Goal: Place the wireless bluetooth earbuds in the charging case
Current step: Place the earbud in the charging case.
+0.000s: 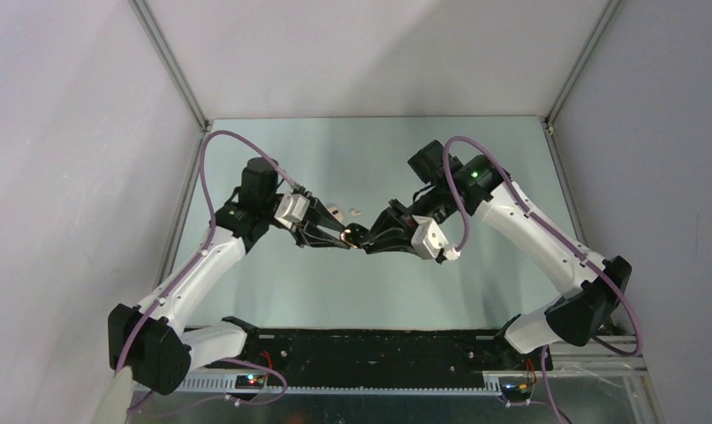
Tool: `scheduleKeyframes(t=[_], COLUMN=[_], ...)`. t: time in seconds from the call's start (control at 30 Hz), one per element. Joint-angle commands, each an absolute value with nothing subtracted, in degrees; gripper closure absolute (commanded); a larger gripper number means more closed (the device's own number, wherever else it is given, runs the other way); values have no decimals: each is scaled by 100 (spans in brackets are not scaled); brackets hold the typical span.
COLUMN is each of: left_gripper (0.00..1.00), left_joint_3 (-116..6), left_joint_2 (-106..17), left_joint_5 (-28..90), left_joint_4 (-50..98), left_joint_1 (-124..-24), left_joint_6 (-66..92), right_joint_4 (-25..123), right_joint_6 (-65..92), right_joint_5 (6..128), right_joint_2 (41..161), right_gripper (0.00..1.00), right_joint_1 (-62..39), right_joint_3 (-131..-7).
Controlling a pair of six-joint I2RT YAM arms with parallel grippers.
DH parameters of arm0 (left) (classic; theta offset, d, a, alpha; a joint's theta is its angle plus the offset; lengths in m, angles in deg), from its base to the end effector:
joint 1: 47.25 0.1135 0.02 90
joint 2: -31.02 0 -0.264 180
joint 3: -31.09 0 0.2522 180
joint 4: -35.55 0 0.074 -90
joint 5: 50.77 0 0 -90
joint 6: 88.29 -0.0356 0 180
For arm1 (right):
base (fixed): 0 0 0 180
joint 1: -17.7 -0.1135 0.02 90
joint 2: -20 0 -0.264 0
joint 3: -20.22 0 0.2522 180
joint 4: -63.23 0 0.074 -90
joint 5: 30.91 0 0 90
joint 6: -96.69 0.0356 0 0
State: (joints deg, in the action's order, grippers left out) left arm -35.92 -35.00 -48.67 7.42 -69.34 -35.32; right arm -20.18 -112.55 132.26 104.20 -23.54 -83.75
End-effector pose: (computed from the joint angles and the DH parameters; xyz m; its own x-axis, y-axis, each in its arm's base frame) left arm 0.2015 -0.1202 0.3247 0.1671 -0.0440 -0.9850 0.9234 -0.3432 0.1720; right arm 0.1791 0.2024 0.3859 0.7745 0.3430 -0.5315 -0.3386 -0.4849 -0.8064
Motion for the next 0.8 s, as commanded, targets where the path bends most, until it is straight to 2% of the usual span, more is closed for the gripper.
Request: scheduleKeyframes(t=[0.0,0.33,0.6,0.77], left_gripper=[100,100,100,100], left_joint_3=[-3733,-3756,-3714,-3757], left_joint_2=[-3513,-3508,-3545,-3548], left_joint_5=[-5097,-5095,-5121,-5117], left_joint_4=[818,826,823,817], left_joint_1=[-6949,-6958,-6991,-6993], left_joint_6=[-3608,-3627,-3625,-3656], right_joint_4=[-2787,-2642,-1707,-1778], right_joint_6=[-12508,-12630,-11820,-11882], right_joint_5=[13361,13119,13098,13030], right_joint_2=[10306,10380,10247,10291], right_gripper=[95,94,94,95], right_joint_1=[-2302,-2329,-2341,-2358], right_joint_3=[-8658,-8631,-8472,-8451])
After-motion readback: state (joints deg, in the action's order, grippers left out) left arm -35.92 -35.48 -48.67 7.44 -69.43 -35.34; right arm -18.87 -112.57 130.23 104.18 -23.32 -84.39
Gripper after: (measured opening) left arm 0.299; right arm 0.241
